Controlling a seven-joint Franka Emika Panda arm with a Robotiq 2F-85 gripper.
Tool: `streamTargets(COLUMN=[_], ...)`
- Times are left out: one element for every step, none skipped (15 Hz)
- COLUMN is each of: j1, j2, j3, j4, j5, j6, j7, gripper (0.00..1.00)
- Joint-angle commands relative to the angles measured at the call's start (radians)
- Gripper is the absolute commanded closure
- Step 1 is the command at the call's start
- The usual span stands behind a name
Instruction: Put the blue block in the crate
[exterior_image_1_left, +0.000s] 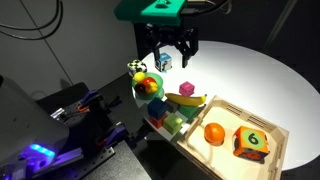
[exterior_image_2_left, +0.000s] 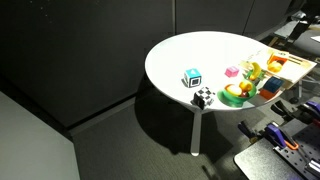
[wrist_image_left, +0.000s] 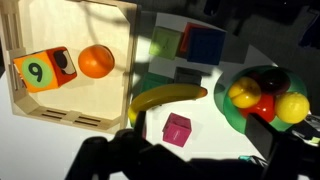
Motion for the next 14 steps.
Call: streamTargets(j1=[-0.021, -0.022, -0.023, -0.024, -0.020, -0.019, -0.015, -0.014, -0.013, -0.014, -0.014, -0.013, -0.014, -0.015], j2=[0.043, 0.055, 0.069, 0.081, 0.092, 0.101, 0.109, 0.117, 0.125, 0.133, 0.141, 0.147, 0.154, 0.159], j3=[0.026, 0.027, 0.029, 0.030, 0.030, 0.030, 0.029, 0.029, 0.030, 0.032, 0.032, 0.032, 0.033, 0.035], j4=[-0.030, -0.036, -0.042, -0.047, -0.052, -0.057, -0.064, -0.069, -0.075, -0.077, -0.078, -0.079, -0.078, -0.075], j5=[-0.045, -0.048, -0.049, -0.047, -0.032, -0.024, -0.010, -0.001, 0.003, 0.004, 0.010, 0.017, 0.020, 0.021], j6=[0.072, 0.088, 0.107, 0.121, 0.130, 0.141, 0.152, 0.159, 0.166, 0.168, 0.164, 0.164, 0.162, 0.157], j7=[0.037, 0.040, 0.045, 0.050, 0.052, 0.057, 0.057, 0.063, 0.068, 0.078, 0.082, 0.084, 0.085, 0.089], gripper=[0.00, 0.00, 0.00, 0.00, 0.00, 0.00, 0.00, 0.00, 0.00, 0.00, 0.00, 0.00, 0.00, 0.00])
